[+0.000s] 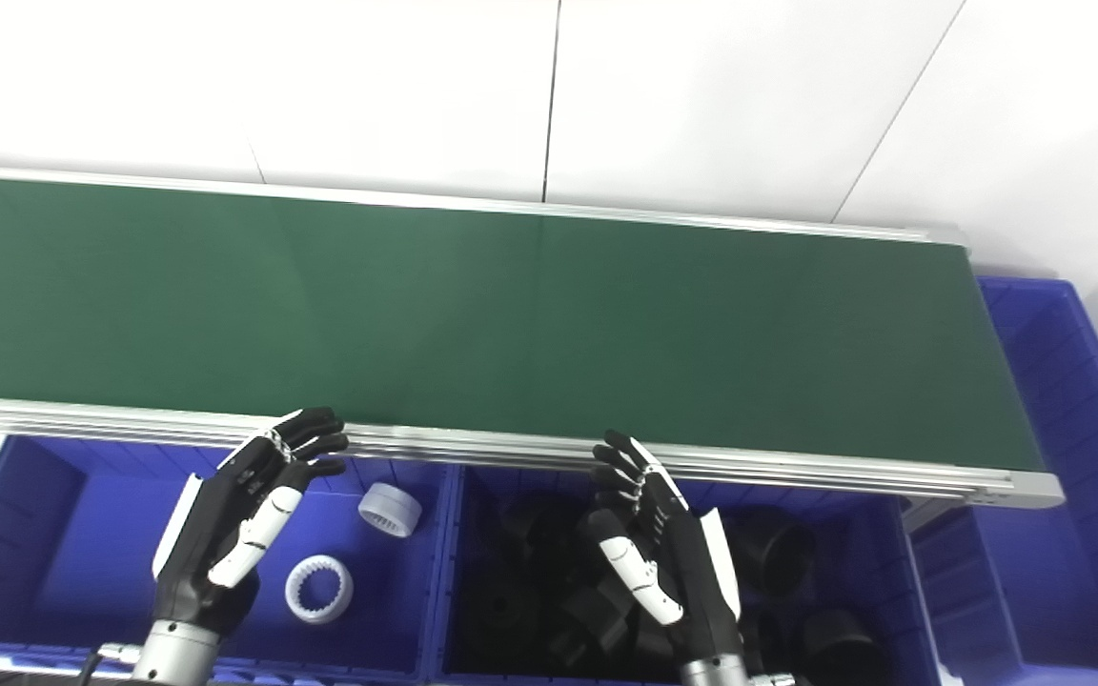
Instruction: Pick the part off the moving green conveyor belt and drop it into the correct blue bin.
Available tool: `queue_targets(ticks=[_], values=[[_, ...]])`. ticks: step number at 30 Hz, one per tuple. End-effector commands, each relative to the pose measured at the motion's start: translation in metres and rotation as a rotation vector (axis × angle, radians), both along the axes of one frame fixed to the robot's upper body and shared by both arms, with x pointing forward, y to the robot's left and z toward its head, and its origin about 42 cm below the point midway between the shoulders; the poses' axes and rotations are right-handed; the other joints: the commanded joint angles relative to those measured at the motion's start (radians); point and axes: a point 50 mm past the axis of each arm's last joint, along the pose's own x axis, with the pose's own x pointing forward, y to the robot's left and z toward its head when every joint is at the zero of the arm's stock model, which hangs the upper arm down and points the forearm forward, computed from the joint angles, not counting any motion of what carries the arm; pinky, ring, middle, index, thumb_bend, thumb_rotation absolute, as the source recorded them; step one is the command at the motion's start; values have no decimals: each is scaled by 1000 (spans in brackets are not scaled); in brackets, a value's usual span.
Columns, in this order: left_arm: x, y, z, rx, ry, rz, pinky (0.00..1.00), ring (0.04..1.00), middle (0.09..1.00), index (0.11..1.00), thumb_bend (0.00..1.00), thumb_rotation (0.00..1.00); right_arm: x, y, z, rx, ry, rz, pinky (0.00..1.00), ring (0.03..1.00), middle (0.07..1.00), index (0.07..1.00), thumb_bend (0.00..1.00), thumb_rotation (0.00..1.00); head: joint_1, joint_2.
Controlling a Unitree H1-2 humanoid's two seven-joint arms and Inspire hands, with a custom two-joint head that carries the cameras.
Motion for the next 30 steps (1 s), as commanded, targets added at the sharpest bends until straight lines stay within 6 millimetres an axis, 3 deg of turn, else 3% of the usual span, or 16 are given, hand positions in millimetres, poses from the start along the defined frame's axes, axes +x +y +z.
queue_targets(ticks=[1, 5, 8, 14, 30], values=[[5, -1, 9, -3, -58, -2, 692, 742, 766, 753, 485, 548, 4, 0, 9, 20, -81, 5, 693, 783, 833, 872, 509, 722, 0, -1], [9, -2, 11, -4, -60, -5, 698, 745, 768, 754, 479, 544, 7, 0, 11, 14, -87, 5, 687, 779, 830, 871, 510, 728, 0, 16], [9, -2, 11, -3, -59, -2, 704, 750, 773, 756, 469, 535, 8, 0, 11, 6, -87, 9, 696, 780, 836, 879, 513, 757, 1, 5], [11, -1, 7, -12, -62, -6, 695, 746, 770, 749, 498, 540, 9, 0, 9, 16, -85, 7, 687, 781, 834, 877, 509, 725, 4, -10], [8, -2, 7, -10, -57, -4, 699, 746, 770, 752, 505, 533, 7, -1, 8, 18, -83, 5, 686, 777, 833, 872, 500, 738, 14, -20]])
